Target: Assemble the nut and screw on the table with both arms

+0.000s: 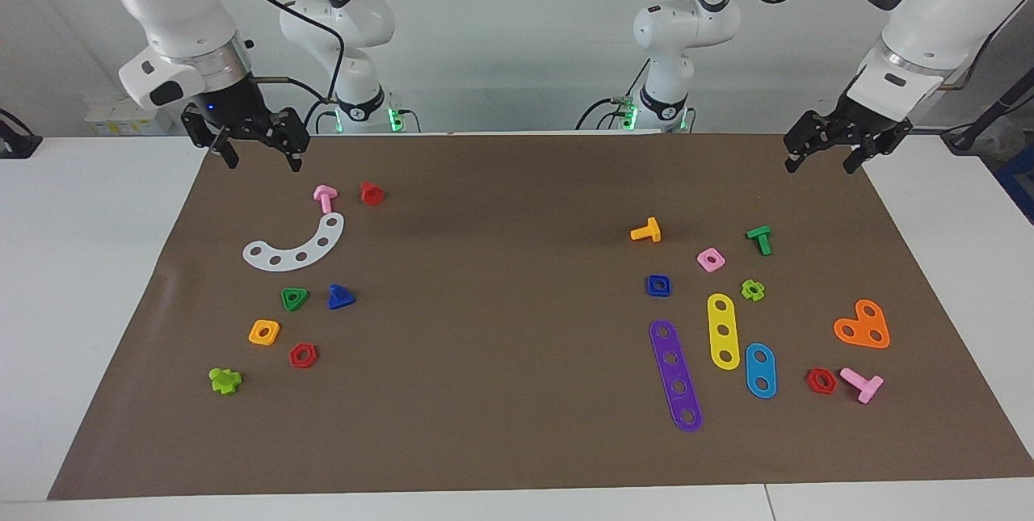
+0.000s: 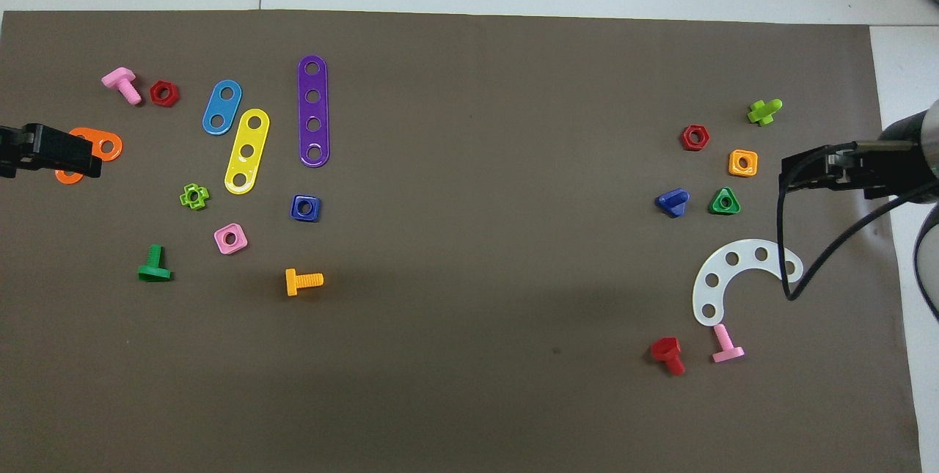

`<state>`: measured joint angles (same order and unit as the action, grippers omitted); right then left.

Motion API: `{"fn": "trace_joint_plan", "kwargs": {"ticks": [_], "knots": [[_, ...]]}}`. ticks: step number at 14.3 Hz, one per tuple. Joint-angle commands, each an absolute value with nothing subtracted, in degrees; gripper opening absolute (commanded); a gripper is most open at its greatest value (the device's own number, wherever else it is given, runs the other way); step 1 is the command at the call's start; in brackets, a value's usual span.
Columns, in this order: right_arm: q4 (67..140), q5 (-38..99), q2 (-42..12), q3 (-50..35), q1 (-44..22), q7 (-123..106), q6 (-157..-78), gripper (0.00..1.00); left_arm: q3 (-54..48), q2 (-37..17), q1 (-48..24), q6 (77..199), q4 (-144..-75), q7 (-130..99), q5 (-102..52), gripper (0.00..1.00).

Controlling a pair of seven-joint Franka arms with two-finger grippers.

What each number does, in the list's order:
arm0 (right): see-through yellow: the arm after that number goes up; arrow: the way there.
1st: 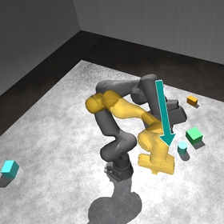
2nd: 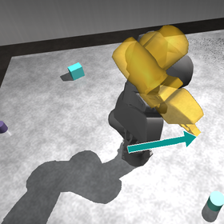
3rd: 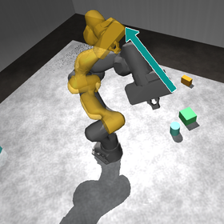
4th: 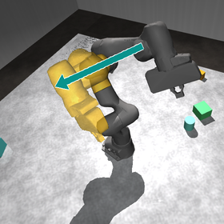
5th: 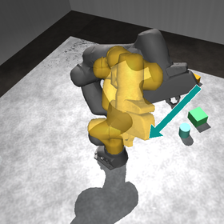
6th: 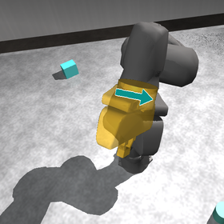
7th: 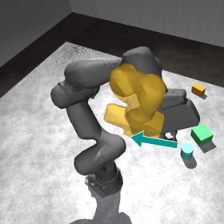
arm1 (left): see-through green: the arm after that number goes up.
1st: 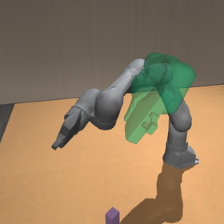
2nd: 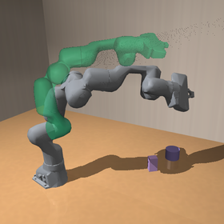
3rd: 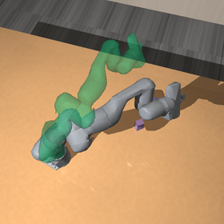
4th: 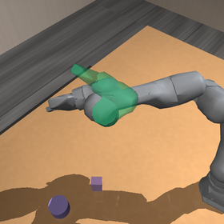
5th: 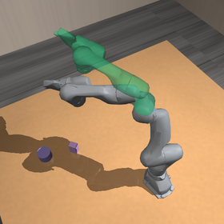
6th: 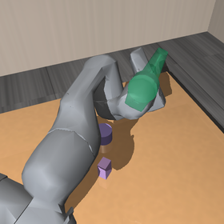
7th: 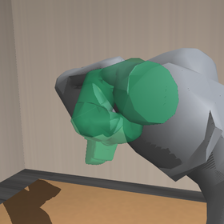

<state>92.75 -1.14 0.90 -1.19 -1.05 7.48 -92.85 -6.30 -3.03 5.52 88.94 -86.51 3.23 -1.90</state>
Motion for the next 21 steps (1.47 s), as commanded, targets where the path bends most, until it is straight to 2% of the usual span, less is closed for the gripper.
{"fn": "trace_joint_plan", "kwargs": {"ticks": [1,5,9,12,15,17,21], "knots": [[99.8,-0.9,3.1,-1.5,-0.2,5.7,-99.8,1.0,-6.5,1.0,5.1,94.2,-94.5,2.4,-3.2,1.0],[102.2,-0.9,-0.4,-1.5,0.0,5.3,-105.6,0.98,-6.6,1.0,-1.0,103.8,-103.0,-1.4,-3.2,0.94],[107.2,-1.0,-3.9,-1.5,-0.3,5.1,-115.7,0.97,-6.6,-1.1,-4.1,115.0,-111.1,-1.4,-3.2,0.88],[108.3,-1.0,-8.0,-1.5,-0.4,4.9,-119.9,0.95,-6.7,-1.7,-5.9,125.5,-118.3,-1.1,-3.2,0.85],[110.7,-1.0,-11.4,-1.5,-0.9,4.7,-126.4,0.92,-6.6,-2.8,-6.1,129.9,-120.4,-1.2,-3.2,0.85],[114.2,-1.0,-12.7,-1.5,-0.9,4.4,-132.9,0.89,-6.7,-6.0,-6.3,134.4,-120.5,-1.0,-3.2,0.84],[117.7,-1.0,-13.6,-1.5,-2.4,4.6,-136.3,0.85,-6.6,-11.8,-8.5,142.0,-120.6,-2.0,-3.3,0.84]]}}
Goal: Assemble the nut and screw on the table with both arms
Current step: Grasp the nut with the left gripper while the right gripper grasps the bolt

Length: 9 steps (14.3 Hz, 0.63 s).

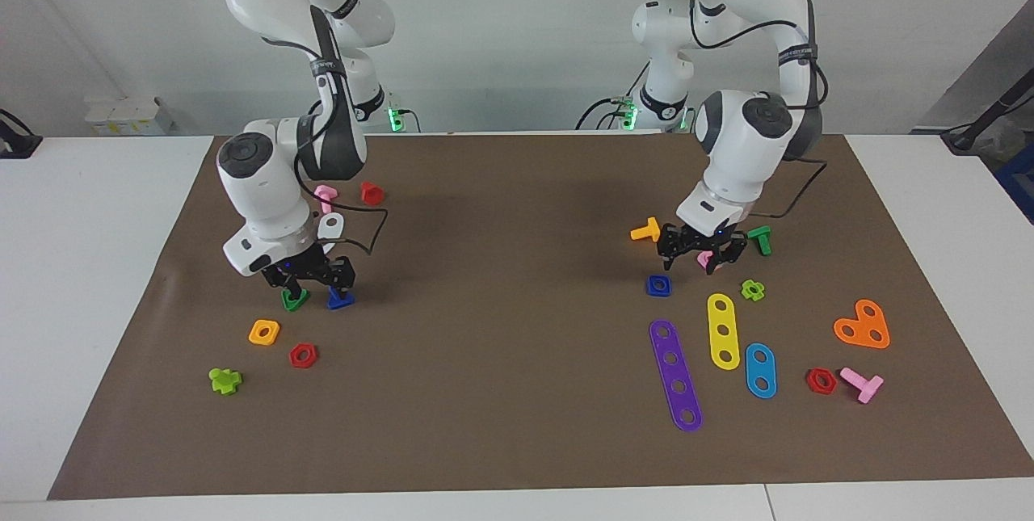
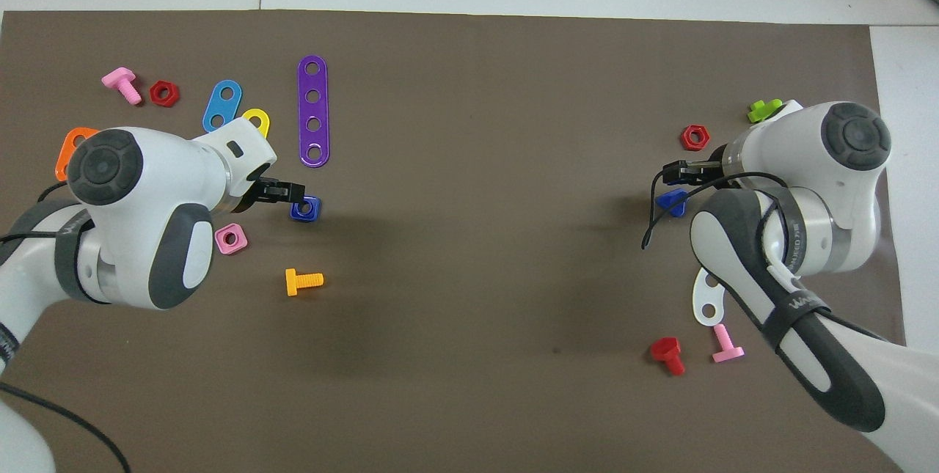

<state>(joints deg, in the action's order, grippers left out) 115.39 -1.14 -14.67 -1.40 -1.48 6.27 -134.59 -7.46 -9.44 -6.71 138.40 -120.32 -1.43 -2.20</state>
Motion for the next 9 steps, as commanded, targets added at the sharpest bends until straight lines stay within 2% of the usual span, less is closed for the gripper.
{"fn": "trace_joint_plan", "kwargs": {"ticks": [1,2,4,6,7,8,9], "knots": [[117.9,-1.0,-13.7,-1.5,-2.5,4.5,-136.8,0.81,-6.6,-12.5,-8.8,142.2,-120.6,-2.9,-3.3,0.84],[118.3,-1.0,-13.8,-1.5,-2.5,4.4,-137.1,0.74,-6.6,-14.0,-9.0,143.1,-120.5,-3.6,-3.2,0.82],[118.3,-1.0,-13.9,-1.5,-2.5,4.5,-137.2,0.52,-6.5,-16.3,-10.2,145.9,-120.7,-4.0,-3.3,0.81],[118.7,-1.0,-13.8,-1.5,-2.5,4.3,-137.1,0.3,-6.5,-16.2,-10.2,145.2,-120.8,-3.9,-3.3,0.81],[118.7,-1.0,-13.7,-1.5,-2.5,4.3,-136.8,0.22,-6.4,-16.1,-10.2,143.8,-120.8,-3.9,-3.2,0.77],[118.7,-1.0,-13.7,-1.5,-2.5,4.4,-136.6,0.07,-6.4,-15.9,-10.3,142.4,-120.8,-4.0,-3.1,0.7],[118.7,-1.0,-13.6,-1.5,-2.6,4.3,-136.2,0.0,-6.3,-15.8,-10.2,141.6,-120.8,-4.0,-2.9,0.69]]}}
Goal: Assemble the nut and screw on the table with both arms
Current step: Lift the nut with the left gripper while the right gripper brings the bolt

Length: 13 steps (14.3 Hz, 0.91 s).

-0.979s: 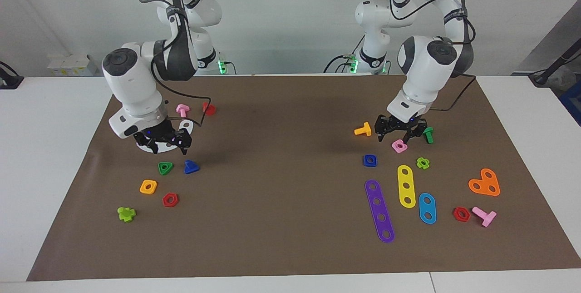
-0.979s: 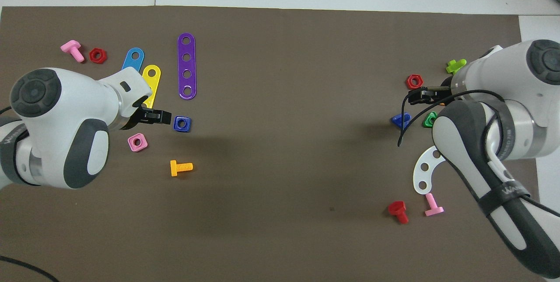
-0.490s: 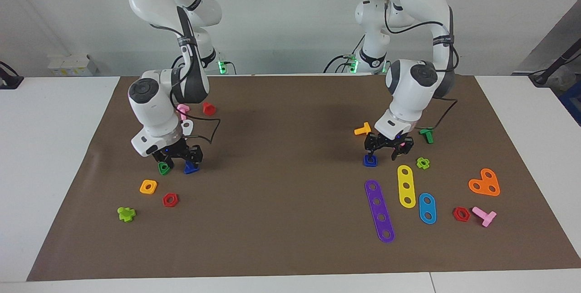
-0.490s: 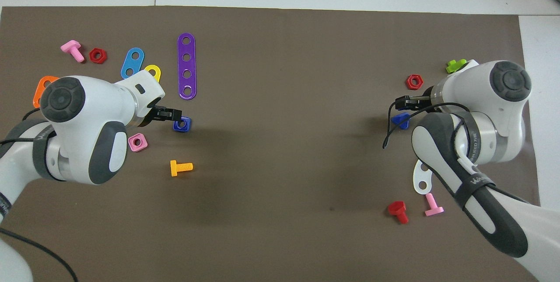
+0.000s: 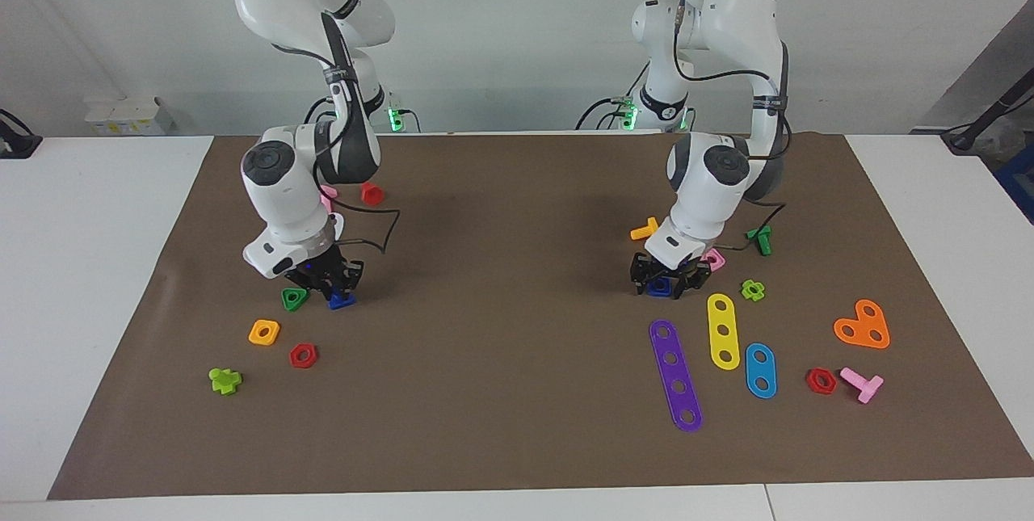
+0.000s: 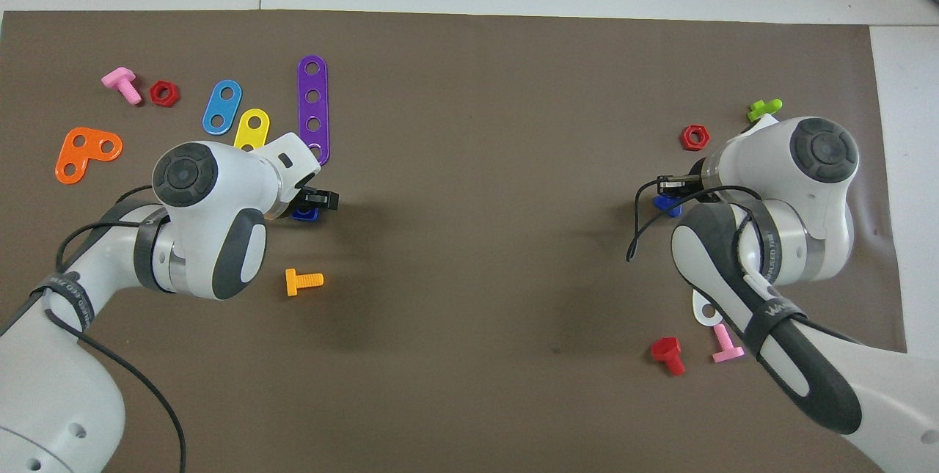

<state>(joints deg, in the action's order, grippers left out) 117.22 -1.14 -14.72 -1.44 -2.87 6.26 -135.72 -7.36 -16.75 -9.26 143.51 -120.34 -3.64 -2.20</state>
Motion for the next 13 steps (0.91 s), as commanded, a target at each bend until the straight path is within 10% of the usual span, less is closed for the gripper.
{"fn": "trace_joint_plan", "kwargs": {"ticks": [1,6,8,13], "knots": [[118.7,-1.1,-13.5,-1.5,-2.6,4.3,-136.0,0.0,-6.2,-15.7,-10.3,140.6,-120.7,-4.0,-2.7,0.67],[114.5,-1.1,-14.1,-1.5,-6.9,11.3,-134.3,0.0,-6.2,-15.6,-10.3,136.9,-119.5,-4.0,-2.5,0.32],[112.5,-1.0,-14.1,-1.5,-11.3,18.2,-134.2,0.0,-6.1,-15.7,-10.0,136.1,-118.8,-4.0,-2.5,0.0],[107.7,-1.1,-17.0,-1.5,-20.6,33.9,-133.9,0.0,-6.0,-16.0,-9.4,122.7,-109.1,-5.5,-2.6,0.0]]}}
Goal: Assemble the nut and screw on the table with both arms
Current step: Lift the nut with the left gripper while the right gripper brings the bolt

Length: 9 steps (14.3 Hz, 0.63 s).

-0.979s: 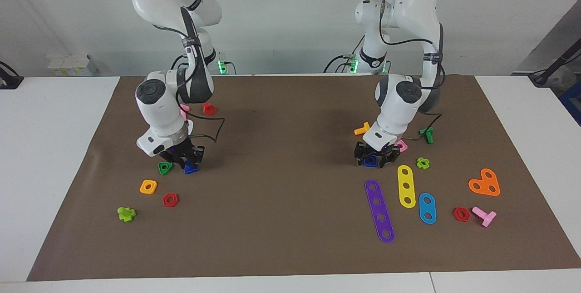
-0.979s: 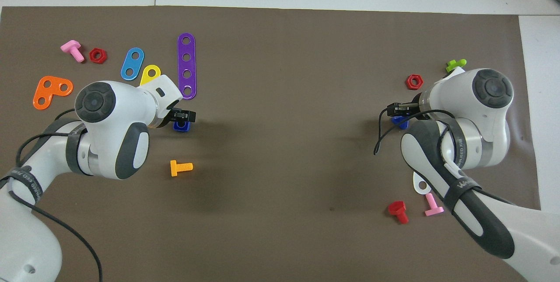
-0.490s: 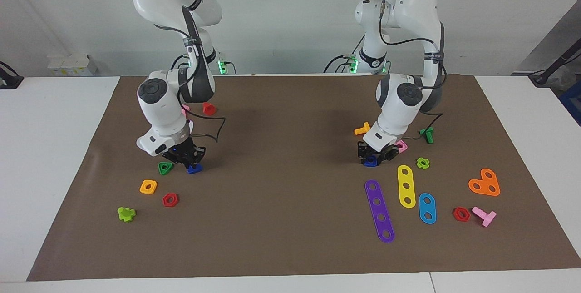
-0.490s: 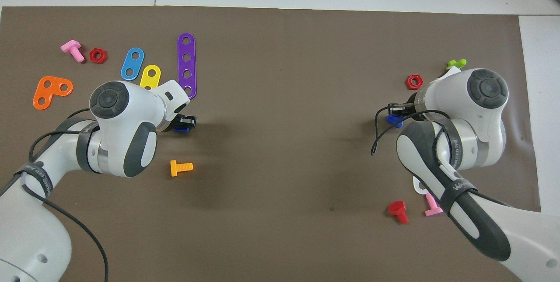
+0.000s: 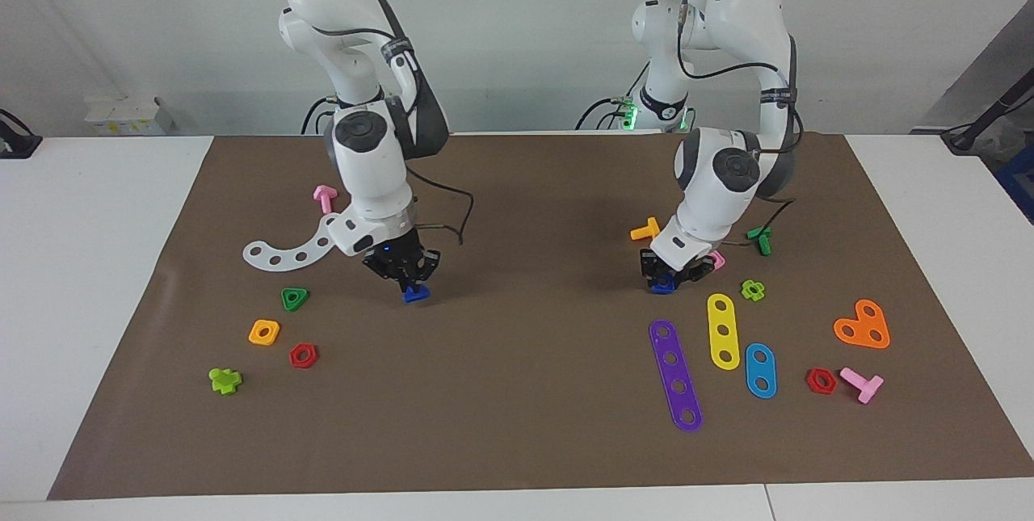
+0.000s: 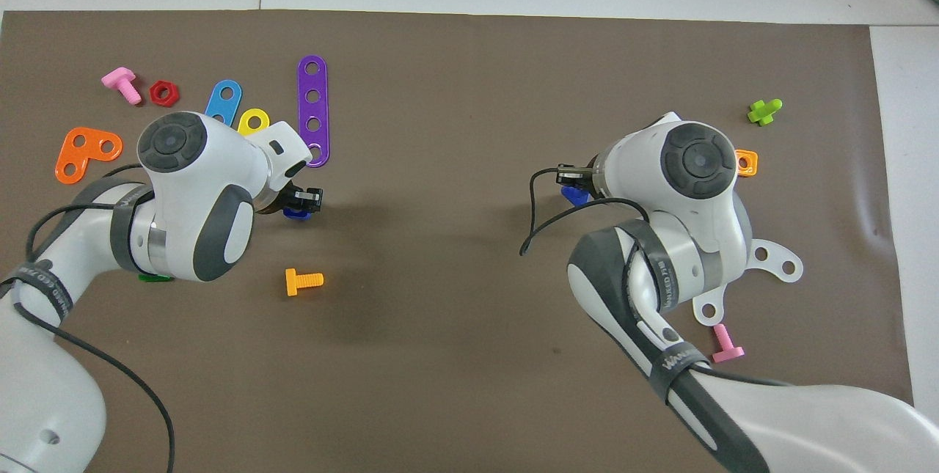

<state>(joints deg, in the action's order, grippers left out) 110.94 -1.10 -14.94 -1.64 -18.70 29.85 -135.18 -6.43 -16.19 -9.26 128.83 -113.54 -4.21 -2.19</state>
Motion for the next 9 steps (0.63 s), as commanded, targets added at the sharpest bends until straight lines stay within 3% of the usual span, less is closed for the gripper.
{"fn": "trace_joint_plan", "kwargs": {"ticks": [1,4,9], "knots": [[106.3,-1.1,-17.7,-1.5,-22.2,36.9,-133.9,0.0,-6.0,-15.7,-9.4,120.3,-107.9,-6.2,-2.6,0.0],[99.3,-2.0,-22.7,-1.4,-27.3,44.1,-130.4,0.0,-5.9,-15.2,-9.5,118.1,-107.0,-6.4,-2.6,0.0],[96.3,-2.9,-26.9,-1.3,-31.6,49.0,-130.5,0.0,-6.4,-16.3,-11.4,110.5,-98.5,-15.4,-3.1,0.0]]}}
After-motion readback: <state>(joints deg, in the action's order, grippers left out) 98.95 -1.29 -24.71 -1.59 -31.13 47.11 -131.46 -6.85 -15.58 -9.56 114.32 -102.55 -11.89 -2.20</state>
